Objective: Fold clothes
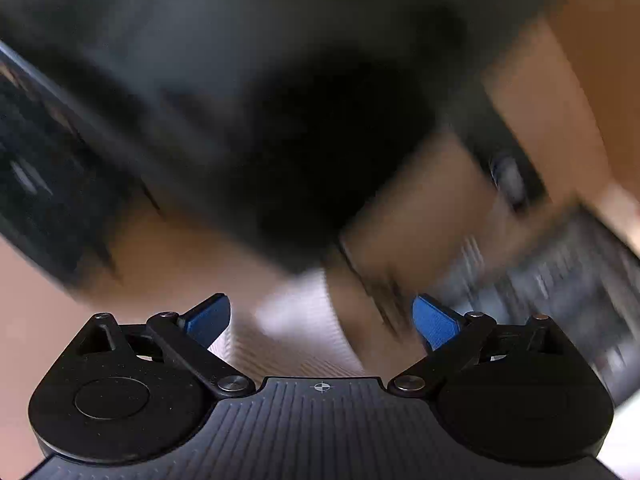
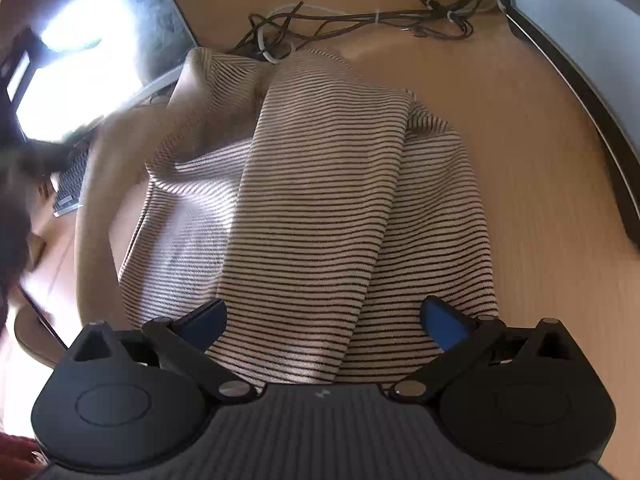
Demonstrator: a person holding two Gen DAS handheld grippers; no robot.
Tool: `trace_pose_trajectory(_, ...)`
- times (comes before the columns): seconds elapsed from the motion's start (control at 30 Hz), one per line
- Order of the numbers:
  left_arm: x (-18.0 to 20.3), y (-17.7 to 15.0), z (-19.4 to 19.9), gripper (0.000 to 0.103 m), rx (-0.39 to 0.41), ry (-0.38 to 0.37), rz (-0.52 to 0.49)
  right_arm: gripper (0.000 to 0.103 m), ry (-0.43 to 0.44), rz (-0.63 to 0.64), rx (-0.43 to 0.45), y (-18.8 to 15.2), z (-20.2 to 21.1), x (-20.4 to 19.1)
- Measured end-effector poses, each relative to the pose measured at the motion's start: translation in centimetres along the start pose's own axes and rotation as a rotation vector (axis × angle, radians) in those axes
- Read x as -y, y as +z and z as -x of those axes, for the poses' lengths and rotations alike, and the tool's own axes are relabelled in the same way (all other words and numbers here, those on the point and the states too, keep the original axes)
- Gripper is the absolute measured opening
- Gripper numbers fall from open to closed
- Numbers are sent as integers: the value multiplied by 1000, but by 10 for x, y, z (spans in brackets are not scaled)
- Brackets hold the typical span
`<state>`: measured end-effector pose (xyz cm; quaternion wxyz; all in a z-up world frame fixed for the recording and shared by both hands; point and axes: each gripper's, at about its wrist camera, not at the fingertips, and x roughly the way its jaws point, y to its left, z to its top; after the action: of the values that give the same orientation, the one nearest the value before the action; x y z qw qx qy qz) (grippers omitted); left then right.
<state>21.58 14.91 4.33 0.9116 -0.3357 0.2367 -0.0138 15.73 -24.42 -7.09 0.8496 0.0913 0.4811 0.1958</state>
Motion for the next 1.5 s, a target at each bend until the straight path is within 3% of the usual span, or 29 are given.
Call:
trace_pose_trajectory(0.2, -57, 43, 11, 103, 59, 269, 100, 103, -29, 42, -17, 2, -4, -7)
trace_pose_trajectory(0.3, -63, 35, 8, 103, -5, 250, 105, 103, -35, 74, -43, 1, -5, -10)
trace_pose_trajectory(0.5, -35, 1, -28, 103, -125, 233, -106, 103, -68, 209, -123, -10, -1, -26)
trace_pose_trajectory(0.83, 17, -56, -94, 103, -279, 248, -489, 102, -229, 379, 68, 18, 14, -60)
trace_pose_trajectory(0.9, 27, -67, -107, 102, -309, 250, -566, 91, -216, 403, 119, 24, 14, -68)
trace_pose_trajectory(1.0, 21, -71, -117, 90, -328, 300, -576, 81, -134, 407, 141, 30, 0, -73)
trace_pose_trajectory(1.07, 15, -71, -118, 70, -335, 320, -567, 74, -88, 381, 98, 32, -17, -71)
trace_pose_trajectory(1.1, 12, -70, -116, 66, -329, 318, -562, 71, -73, 365, 71, 33, -26, -70)
trace_pose_trajectory(1.17, 4, -64, -107, 43, -312, 301, -541, 71, -65, 343, 25, 30, -37, -65)
trace_pose_trajectory(1.23, -5, -56, -93, 34, -297, 274, -503, 71, -68, 377, 19, 21, -34, -64)
trace_pose_trajectory(1.4, -28, -37, -63, 35, -244, 307, -461, 73, -87, 453, -37, 4, -16, -63)
trace_pose_trajectory(1.5, -36, -30, -53, 44, -239, 304, -424, 69, -145, 430, 24, 8, -5, -63)
